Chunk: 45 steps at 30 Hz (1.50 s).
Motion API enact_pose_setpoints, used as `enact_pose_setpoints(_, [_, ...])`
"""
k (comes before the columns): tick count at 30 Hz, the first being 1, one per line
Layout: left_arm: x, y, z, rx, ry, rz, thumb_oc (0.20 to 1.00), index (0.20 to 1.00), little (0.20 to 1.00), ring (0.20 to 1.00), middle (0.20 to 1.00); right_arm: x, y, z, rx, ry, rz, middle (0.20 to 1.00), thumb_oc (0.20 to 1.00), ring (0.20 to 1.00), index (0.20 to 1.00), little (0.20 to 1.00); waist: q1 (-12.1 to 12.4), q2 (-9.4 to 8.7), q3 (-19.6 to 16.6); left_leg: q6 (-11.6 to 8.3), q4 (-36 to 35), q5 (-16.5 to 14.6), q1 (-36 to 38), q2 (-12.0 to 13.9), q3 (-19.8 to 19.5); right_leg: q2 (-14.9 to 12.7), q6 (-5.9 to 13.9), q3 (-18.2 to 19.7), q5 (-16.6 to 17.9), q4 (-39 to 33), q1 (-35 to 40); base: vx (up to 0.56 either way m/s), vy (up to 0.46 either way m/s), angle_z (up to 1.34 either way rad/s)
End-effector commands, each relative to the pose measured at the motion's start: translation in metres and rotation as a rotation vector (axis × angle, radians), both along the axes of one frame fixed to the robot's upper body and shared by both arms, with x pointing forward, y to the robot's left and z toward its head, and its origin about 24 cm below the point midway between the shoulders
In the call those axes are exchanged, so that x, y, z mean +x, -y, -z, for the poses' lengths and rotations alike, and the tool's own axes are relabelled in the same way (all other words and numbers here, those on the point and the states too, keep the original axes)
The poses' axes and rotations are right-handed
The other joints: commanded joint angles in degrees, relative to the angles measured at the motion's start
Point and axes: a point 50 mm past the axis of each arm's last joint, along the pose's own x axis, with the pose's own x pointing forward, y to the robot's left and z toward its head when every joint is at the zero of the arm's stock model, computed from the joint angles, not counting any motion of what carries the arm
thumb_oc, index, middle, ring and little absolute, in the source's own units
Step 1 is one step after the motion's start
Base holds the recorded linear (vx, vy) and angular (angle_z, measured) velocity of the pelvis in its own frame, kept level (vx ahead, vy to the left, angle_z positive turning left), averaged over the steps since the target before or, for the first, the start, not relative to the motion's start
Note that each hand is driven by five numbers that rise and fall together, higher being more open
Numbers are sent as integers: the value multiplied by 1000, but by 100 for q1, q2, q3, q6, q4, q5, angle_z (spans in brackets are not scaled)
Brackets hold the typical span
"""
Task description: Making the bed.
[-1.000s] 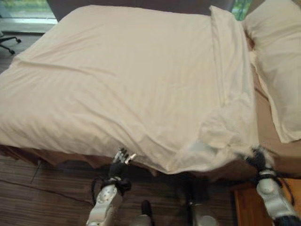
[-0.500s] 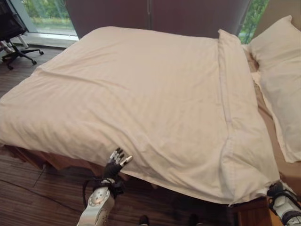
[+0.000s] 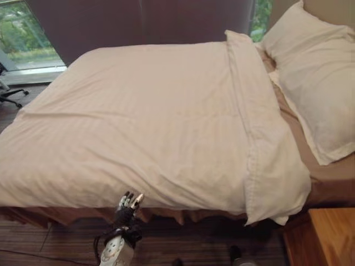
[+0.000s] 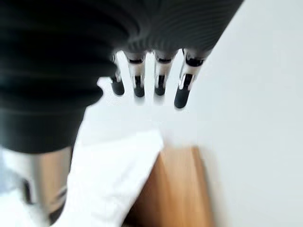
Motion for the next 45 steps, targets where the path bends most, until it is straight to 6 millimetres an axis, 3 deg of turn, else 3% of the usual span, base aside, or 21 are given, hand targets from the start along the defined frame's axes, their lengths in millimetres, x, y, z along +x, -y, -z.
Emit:
enact_pose_setpoints(1, [26,-5,-28,11,153,2,1000,1000,1000,1000,1000,47,-35,-6,165,272,-221,821,821,821,821,821,184,-190,250,6,70,-285,101,-63,-169,-228,99,-188,-144,102,81,-21,-26,-28])
enact_pose_setpoints(2, [25,-2,-27,-4,150,23,1000,1000,1000,1000,1000,66,-58,7,440,400,-349,200,200,200,200,200,216,-179,258,8,70,-272,111,-49,-155,-208,82,-166,-156,102,83,-29,-19,-15])
enact_pose_setpoints(3, [25,-3,-27,-4,150,21,1000,1000,1000,1000,1000,66,-58,7,443,401,-351,200,200,200,200,200,210,-186,257,7,70,-273,111,-49,-154,-208,81,-164,-157,102,83,0,0,0])
enact_pose_setpoints(6, [25,-2,-18,-24,101,60,1000,1000,1000,1000,1000,111,-117,30,1073,614,-589,200,200,200,200,200,338,-159,277,-24,70,-252,144,-36,-187,-196,36,-202,-209,102,157,-16,-34,5])
enact_pose_setpoints(7, [25,-2,-18,-24,101,60,1000,1000,1000,1000,1000,111,-117,30,1073,614,-589,200,200,200,200,200,337,-159,273,-24,70,-251,139,-36,-187,-196,36,-202,-208,102,152,-13,-48,5])
enact_pose_setpoints(8, [29,-1,-15,-20,94,82,1000,1000,1000,1000,1000,129,-141,30,1264,699,-670,200,200,200,200,200,422,-100,278,-43,70,-241,142,-33,-228,-191,8,-242,-235,102,183,13,-30,11])
enact_pose_setpoints(11, [30,-3,-14,-4,92,85,1000,1000,1000,1000,1000,149,-162,21,1421,842,-726,200,200,200,200,200,549,8,289,-62,70,-229,154,-35,-268,-202,-21,-300,-273,102,248,23,-45,22])
enact_pose_setpoints(14, [30,-8,-11,-1,83,85,1000,1000,1000,1000,1000,166,-167,12,1587,999,-727,200,200,200,200,200,659,214,341,-99,70,-181,100,-73,-345,-240,-48,-347,-288,102,234,-4,-39,19])
enact_pose_setpoints(17, [31,-7,-8,-23,80,83,1000,1000,1000,1000,1000,174,-169,11,1639,1029,-723,200,200,200,200,200,697,373,395,-117,70,-149,44,-106,-378,-264,-62,-368,-296,102,206,-36,-19,16])
enact_pose_setpoints(19, [33,-3,-5,-58,87,85,1000,1000,1000,1000,1000,183,-170,24,1659,976,-642,200,200,200,200,200,705,676,459,-128,70,-99,-34,-160,-377,-301,-70,-300,-287,102,108,-38,14,4])
enact_pose_setpoints(21, [33,-1,-4,-66,86,88,1000,1000,1000,1000,1000,182,-168,34,1665,953,-595,200,200,200,200,200,690,765,455,-134,70,-90,-40,-168,-357,-315,-71,-281,-288,102,92,12,-6,-9])
enact_pose_setpoints(22, [30,2,1,-92,74,79,1000,1000,1000,1000,1000,177,-169,47,1706,952,-546,200,200,200,200,200,620,931,454,-139,70,-81,-31,-179,-329,-330,-68,-258,-306,102,88,33,-24,-2])
enact_pose_setpoints(25, [25,4,8,-125,54,57,1000,1000,1000,1000,1000,168,-165,63,1777,1031,-473,200,200,200,200,200,507,1051,481,-134,70,-97,10,-191,-292,-343,-54,-223,-326,102,98,14,4,-1])
enact_pose_setpoints(27, [21,5,16,-160,28,25,1000,1000,1000,1000,1000,152,-160,87,1825,1062,-370,200,200,200,200,200,338,1147,518,-129,70,-120,33,-198,-229,-354,-42,-159,-341,102,75,22,20,-7])
enact_pose_setpoints(28, [20,6,20,-173,18,6,1000,1000,1000,1000,1000,130,-148,109,1808,1053,-277,200,200,200,200,200,136,1175,544,-130,70,-148,64,-186,-155,-356,-36,-93,-338,102,49,51,29,-9])
enact_pose_setpoints(31, [17,8,24,-186,5,-5,1000,1000,1000,1000,1000,94,-137,145,1799,1016,-118,200,200,200,200,200,-121,1173,542,-120,70,-218,162,-175,-27,-350,-31,39,-333,102,30,50,22,-30])
enact_pose_setpoints(32, [17,8,24,-186,5,-5,1000,1000,1000,1000,1000,94,-137,145,1799,1016,-117,200,200,200,200,200,-119,1173,541,-120,70,-218,163,-175,-26,-350,-30,41,-333,102,30,37,25,-32])
enact_pose_setpoints(33, [17,8,25,-195,4,-15,1000,1000,1000,1000,1000,70,-126,164,1778,988,-8,200,200,200,200,200,-302,1151,540,-118,70,-257,214,-164,57,-350,-28,120,-328,102,14,26,27,-25])
enact_pose_setpoints(37, [20,10,24,-202,17,-6,1000,1000,1000,1000,1000,37,-107,186,1741,1011,166,200,200,200,200,200,-550,1149,531,-101,70,-336,311,-169,145,-368,-20,242,-329,102,14,11,39,-26])
enact_pose_setpoints(42, [24,12,24,-206,25,14,1000,1000,1000,1000,1000,12,-88,204,1702,953,348,200,200,200,200,200,-707,1185,520,-67,70,-430,424,-207,238,-398,10,401,-313,102,5,-2,57,-17])
enact_pose_setpoints(45, [25,11,22,-208,33,17,1000,1000,1000,1000,1000,8,-80,205,1684,925,372,200,200,200,200,200,-718,1184,506,-55,70,-450,457,-218,251,-410,20,448,-301,102,2,-8,44,-20])
